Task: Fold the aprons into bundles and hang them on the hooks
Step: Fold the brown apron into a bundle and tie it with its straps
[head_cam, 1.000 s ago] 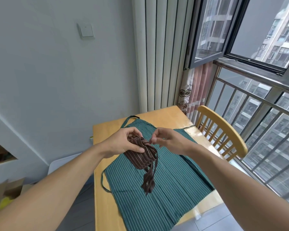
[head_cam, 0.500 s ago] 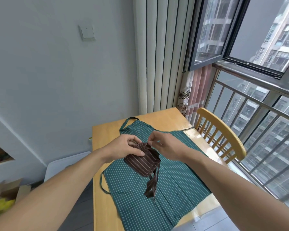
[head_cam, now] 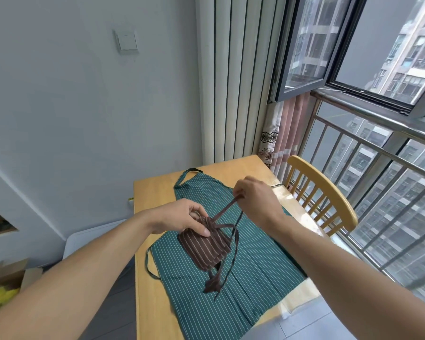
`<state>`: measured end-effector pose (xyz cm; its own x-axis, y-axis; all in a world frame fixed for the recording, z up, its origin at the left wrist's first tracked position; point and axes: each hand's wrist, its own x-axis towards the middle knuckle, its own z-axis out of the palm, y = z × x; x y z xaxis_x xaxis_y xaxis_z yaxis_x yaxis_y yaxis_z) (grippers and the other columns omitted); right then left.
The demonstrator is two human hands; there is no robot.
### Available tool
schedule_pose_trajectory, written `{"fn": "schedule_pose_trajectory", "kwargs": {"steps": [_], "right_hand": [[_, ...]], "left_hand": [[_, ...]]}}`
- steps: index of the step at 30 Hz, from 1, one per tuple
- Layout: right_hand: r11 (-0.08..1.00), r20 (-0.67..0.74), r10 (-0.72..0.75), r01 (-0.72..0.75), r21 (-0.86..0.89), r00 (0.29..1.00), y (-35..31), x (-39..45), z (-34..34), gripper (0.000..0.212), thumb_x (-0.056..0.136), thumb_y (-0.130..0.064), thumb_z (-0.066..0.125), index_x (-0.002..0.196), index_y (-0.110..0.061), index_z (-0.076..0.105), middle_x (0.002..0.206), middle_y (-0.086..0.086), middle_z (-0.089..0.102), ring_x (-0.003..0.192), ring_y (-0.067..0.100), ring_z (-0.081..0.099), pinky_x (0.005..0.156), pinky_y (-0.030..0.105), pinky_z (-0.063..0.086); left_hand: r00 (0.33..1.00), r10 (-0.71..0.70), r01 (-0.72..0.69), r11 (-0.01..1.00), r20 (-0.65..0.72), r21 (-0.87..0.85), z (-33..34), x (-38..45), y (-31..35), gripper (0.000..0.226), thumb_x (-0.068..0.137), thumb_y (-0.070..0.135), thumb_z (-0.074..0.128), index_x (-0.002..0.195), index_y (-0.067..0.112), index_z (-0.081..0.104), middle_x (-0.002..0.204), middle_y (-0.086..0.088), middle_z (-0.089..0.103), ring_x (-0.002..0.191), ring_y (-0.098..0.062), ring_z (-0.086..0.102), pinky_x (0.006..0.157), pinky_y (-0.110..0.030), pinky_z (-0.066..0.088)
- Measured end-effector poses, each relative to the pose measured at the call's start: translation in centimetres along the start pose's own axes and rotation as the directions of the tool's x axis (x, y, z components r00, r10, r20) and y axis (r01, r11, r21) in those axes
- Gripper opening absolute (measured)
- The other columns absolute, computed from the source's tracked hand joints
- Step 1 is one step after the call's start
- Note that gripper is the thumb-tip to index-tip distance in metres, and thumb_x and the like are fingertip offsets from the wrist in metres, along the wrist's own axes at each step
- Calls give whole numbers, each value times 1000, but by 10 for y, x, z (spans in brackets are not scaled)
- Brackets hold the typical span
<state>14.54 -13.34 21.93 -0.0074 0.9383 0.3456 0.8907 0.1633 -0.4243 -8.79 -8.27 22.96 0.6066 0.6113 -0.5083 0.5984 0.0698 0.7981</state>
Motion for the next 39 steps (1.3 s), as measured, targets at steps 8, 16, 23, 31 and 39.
{"fn": "schedule_pose_trajectory", "kwargs": {"steps": [8,16,23,31,39], "right_hand": [[931,315,120,-217,294,941,-4,8,-37,23,89,-4,44,75,-9,61,64,5,55,59,19,44,56,34,36],[713,321,26,-243,657,947,-28,-49,14,48,107,-48,39,84,-16,66,63,2,37,55,18,29,52,33,23],[919,670,122,-338,202,733,-19,-56,41,40,104,-43,52,93,-7,67,74,4,53,58,17,42,52,30,33],[934,721,2,-259,246,693,-41,-12,-80,20,95,-30,69,100,-11,73,87,2,77,78,11,75,71,30,62],[943,566,-114,-90,319,816,-9,7,-38,43,95,-8,68,134,-24,63,131,-11,67,118,5,62,103,28,49]], "left_hand": [[892,-150,74,979,-426,-189,1,15,-20,33,88,28,78,109,7,63,96,-11,77,83,-23,77,71,-39,64],[900,-227,-212,515,-371,-830,-19,21,-13,19,104,12,50,112,-3,60,108,-26,67,95,-34,69,64,-37,64],[974,-43,-107,775,-221,-622,-16,7,1,11,99,17,57,105,10,62,80,-7,71,75,-21,70,74,-39,58],[972,169,-200,960,-165,-194,-8,-7,13,39,77,8,80,111,10,62,114,-19,72,95,-25,70,88,-48,57],[968,241,-249,938,-61,-241,-11,-17,23,34,83,-4,72,112,7,58,104,-10,71,97,-24,68,95,-49,52]]}}
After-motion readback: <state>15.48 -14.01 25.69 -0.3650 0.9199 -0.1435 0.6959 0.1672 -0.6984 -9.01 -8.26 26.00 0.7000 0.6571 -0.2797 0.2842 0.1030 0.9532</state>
